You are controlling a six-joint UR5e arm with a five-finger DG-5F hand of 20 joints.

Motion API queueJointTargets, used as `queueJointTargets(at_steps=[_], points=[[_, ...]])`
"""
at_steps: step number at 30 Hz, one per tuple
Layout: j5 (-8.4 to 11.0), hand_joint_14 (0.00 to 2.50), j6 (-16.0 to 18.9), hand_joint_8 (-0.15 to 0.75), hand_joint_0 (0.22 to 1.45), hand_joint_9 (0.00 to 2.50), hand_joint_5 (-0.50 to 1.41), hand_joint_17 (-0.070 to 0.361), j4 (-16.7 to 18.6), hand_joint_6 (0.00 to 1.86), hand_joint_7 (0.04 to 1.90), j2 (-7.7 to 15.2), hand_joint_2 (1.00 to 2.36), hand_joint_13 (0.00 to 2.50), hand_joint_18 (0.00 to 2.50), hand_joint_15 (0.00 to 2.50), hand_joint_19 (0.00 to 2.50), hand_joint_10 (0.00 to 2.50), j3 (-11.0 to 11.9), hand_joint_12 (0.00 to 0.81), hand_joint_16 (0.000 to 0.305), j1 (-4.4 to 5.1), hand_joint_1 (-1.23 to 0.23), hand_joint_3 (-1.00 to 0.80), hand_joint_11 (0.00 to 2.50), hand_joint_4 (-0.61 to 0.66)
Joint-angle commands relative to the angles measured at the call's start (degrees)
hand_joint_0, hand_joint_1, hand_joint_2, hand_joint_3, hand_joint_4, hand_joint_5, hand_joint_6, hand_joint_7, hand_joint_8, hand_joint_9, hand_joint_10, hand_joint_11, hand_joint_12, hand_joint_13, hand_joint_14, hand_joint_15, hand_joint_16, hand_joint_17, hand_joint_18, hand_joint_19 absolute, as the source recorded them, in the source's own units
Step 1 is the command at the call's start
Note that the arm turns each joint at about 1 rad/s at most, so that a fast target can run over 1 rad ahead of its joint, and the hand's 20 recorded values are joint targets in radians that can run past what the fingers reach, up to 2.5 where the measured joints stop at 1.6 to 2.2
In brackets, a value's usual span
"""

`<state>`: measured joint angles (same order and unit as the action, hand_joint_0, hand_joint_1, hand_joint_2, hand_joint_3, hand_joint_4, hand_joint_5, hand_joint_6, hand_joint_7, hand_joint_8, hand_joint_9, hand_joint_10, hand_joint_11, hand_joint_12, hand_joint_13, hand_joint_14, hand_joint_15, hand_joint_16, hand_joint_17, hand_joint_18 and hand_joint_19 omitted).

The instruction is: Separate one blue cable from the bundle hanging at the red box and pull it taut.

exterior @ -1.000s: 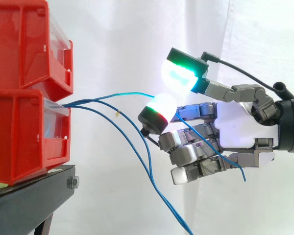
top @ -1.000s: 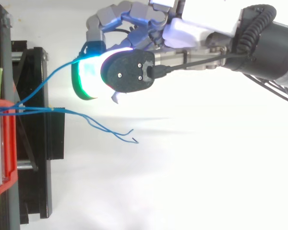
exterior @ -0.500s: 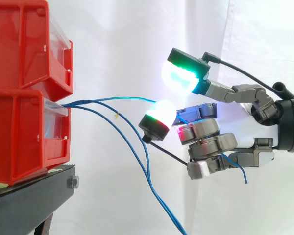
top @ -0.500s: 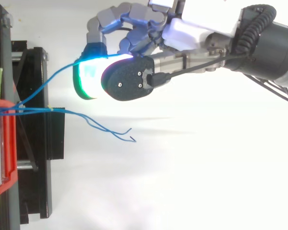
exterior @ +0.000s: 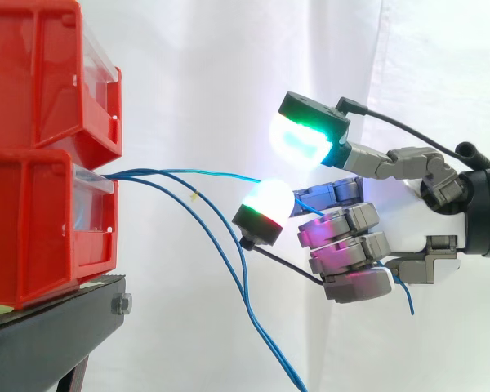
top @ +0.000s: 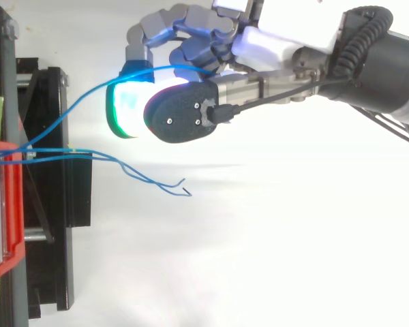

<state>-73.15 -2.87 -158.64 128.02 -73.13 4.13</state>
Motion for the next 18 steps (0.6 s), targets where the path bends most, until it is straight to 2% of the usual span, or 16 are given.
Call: queueJointTargets(at_steps=[1, 4, 12, 18], points=[[0.46, 2.33, -0.1, 0.276, 0.55, 0.64, -0.21, 0.069, -0.4, 0.73, 1.09, 0.5, 1.0, 0.7, 1.2, 1.77, 1.52, 1.81, 0.0, 0.314, 0.031, -0.09, -0.59, -0.5, 1.53, 0.17], [0.46, 2.36, -0.3, 0.275, 0.55, 0.62, -0.21, 0.069, -0.1, 0.73, 1.09, 0.6, 1.0, 0.7, 1.2, 1.8, 1.52, 1.91, 0.0, 0.318, 0.031, 0.0, -0.58, -0.5, 1.55, 0.17], [0.46, 2.43, -0.7, 0.285, 0.54, 0.49, -0.21, 0.07, -0.3, 0.74, 1.08, 0.6, 1.0, 0.68, 1.21, 1.88, 1.57, 2.46, 0.0, 0.33, 0.031, 0.0, -0.57, -0.5, 1.71, 0.17], [0.64, 2.5, -1.3, 0.298, 0.54, 0.37, -0.22, 0.071, -0.2, 0.74, 1.08, 0.6, 1.0, 0.61, 1.23, 1.83, 1.61, 2.5, 0.0, 0.338, 0.032, 0.0, -0.57, -0.5, 1.82, 0.17]])
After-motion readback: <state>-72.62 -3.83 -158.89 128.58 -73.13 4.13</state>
